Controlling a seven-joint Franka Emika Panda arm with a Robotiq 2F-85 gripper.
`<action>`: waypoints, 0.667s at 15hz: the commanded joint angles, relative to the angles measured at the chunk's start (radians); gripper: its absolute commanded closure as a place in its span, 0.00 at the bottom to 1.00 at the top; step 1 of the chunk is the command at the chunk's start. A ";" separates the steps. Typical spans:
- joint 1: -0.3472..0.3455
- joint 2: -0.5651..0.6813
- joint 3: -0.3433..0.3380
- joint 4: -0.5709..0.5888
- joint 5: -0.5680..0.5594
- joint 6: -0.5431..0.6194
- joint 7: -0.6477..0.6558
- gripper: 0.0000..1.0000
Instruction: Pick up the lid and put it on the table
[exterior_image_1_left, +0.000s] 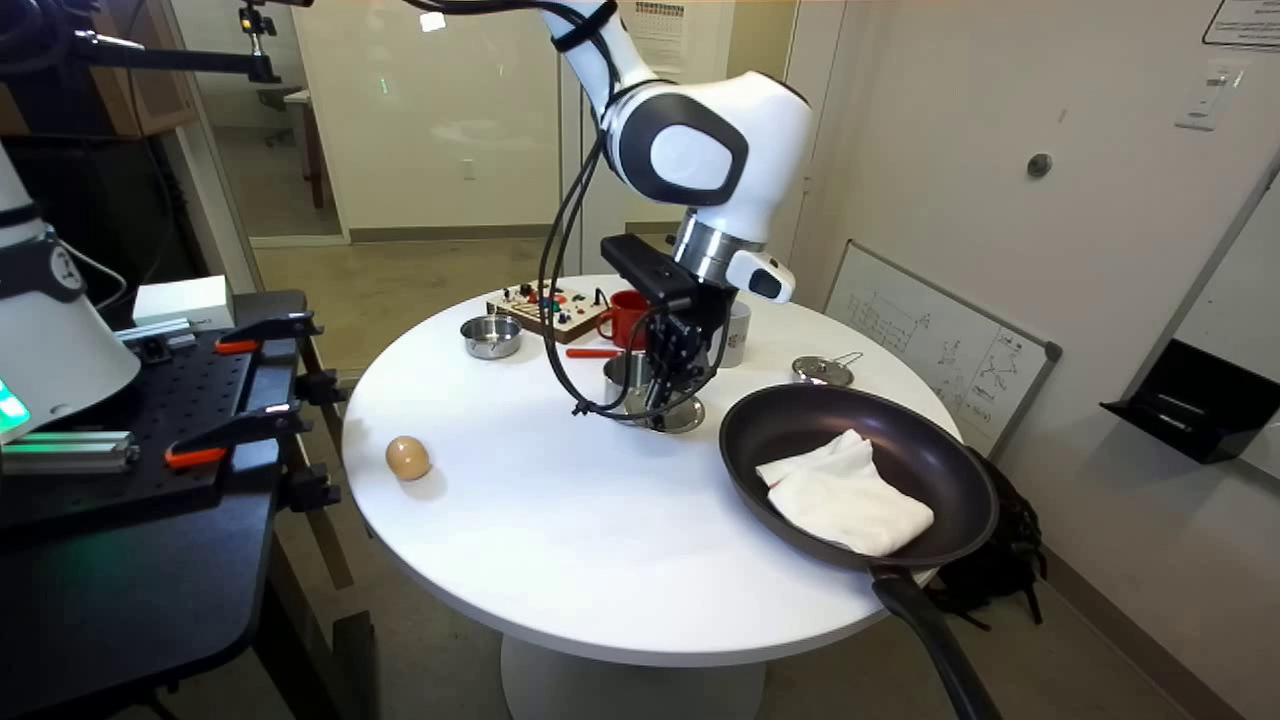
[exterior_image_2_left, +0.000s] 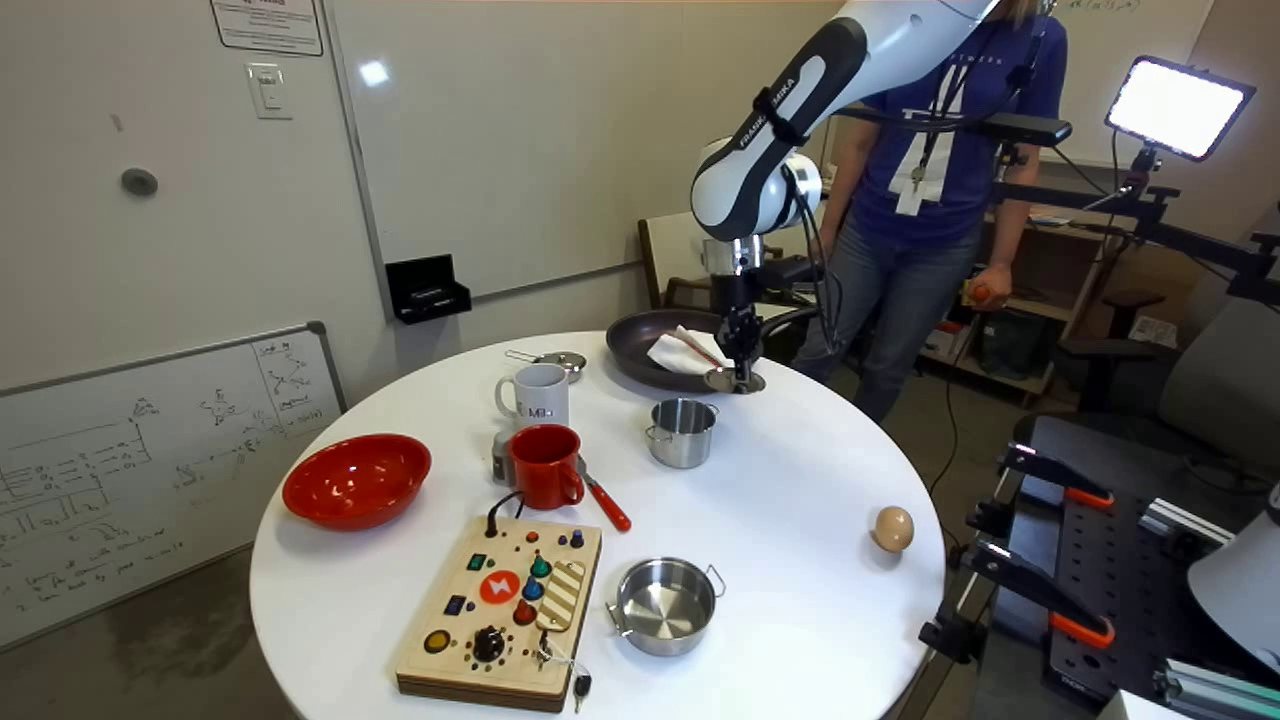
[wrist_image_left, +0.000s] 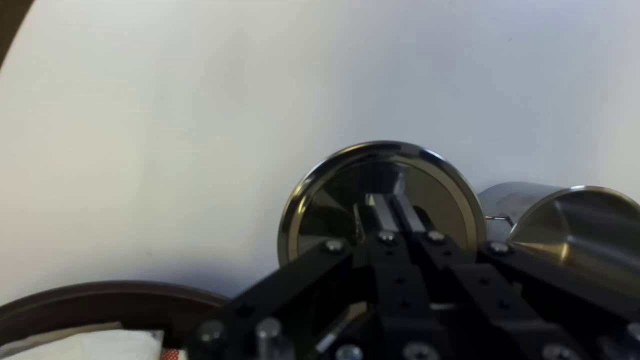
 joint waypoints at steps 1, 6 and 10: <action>0.024 0.054 -0.013 0.080 -0.006 -0.048 0.037 0.95; 0.042 0.091 -0.024 0.135 -0.014 -0.111 0.083 0.95; 0.054 0.111 -0.042 0.168 -0.019 -0.157 0.129 0.95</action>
